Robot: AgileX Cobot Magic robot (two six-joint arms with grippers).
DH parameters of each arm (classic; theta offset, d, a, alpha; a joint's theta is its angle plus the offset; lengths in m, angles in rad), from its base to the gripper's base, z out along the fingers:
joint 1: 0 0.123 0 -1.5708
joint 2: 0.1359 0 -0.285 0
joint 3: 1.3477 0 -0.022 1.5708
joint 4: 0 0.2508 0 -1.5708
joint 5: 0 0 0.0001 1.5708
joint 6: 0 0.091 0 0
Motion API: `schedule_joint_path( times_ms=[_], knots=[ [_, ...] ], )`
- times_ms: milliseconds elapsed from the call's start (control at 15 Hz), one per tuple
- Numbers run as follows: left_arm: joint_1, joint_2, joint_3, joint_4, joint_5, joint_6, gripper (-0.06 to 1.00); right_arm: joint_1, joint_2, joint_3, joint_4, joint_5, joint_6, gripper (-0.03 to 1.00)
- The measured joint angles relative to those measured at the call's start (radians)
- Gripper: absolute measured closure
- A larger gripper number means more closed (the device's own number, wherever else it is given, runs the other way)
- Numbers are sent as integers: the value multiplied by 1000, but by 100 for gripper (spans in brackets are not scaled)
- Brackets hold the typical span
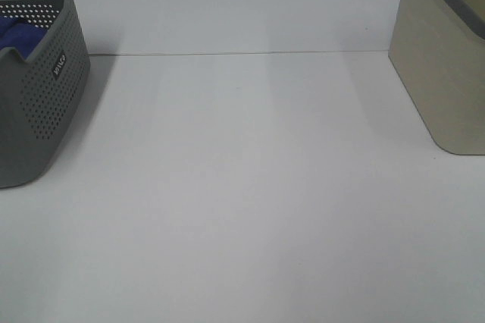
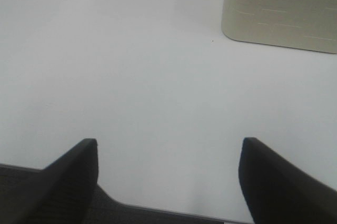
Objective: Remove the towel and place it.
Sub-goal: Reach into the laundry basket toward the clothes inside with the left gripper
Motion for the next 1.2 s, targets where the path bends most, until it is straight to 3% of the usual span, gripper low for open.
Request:
schedule_joint_path(
  times_ms=[1200],
  knots=[
    [0,0,0,0,0,1,-5,0,0,2,1,0,0,24]
  ],
)
